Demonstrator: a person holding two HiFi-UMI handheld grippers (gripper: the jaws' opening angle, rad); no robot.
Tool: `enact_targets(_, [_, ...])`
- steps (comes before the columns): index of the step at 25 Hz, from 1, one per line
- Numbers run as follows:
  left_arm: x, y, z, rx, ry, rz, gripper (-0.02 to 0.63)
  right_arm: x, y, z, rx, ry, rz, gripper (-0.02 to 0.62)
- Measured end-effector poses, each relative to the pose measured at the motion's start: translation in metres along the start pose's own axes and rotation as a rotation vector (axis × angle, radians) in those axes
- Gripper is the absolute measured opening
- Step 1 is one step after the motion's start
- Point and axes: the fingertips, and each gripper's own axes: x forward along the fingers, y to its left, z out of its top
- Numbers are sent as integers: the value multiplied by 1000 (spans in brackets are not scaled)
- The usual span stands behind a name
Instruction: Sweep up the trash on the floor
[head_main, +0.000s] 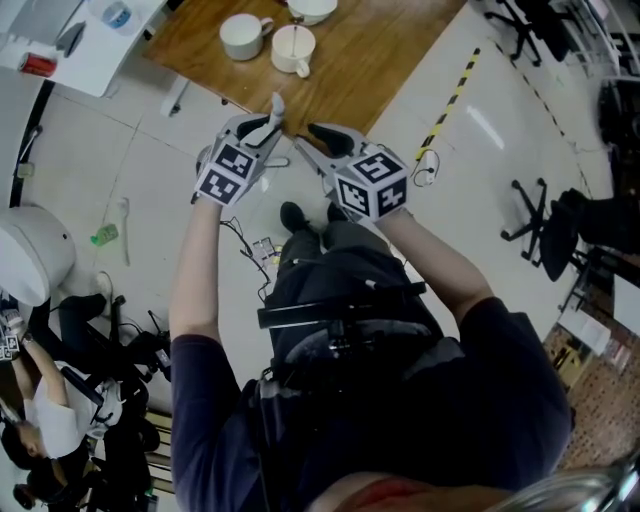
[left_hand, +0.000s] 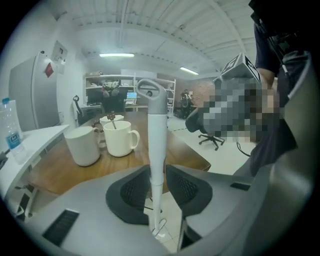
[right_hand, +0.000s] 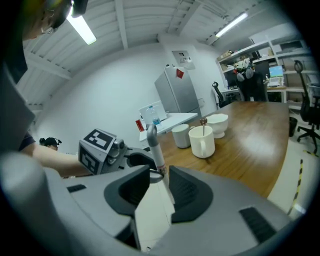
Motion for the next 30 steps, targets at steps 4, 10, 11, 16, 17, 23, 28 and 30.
enact_targets(4, [0,1,-3,55,30,40,104,-8,-6,-13,-21,32,-7,137])
enact_targets(10, [-12,6,-2,-25,-10,88,104,-14,-14,-26,1,60,-9,135])
enact_targets(11, [-13,6,-2,-28,-11,93,104,-14,-14,-28,3,62,-8,135])
enact_targets(16, [-23,15,-3,-71,-47,129,104,-14,-15,-37,-1,86,0,135])
enact_targets(17, [-24,19,-3,-88,-59,135,104,-13,-16,-39,-6,94,0,135])
enact_targets(23, [-30,47,-4,-197,-130,163,104,-15,-21,-45,-49,123,-8,135])
enact_targets(28, [-20,56,-3,-207,-138,147,105,-21,-33,-52,-45,143,-22,135])
enact_targets(30, [-17,59,-1,-199,-133,141,104,-21,-37,-52,-41,141,-28,135])
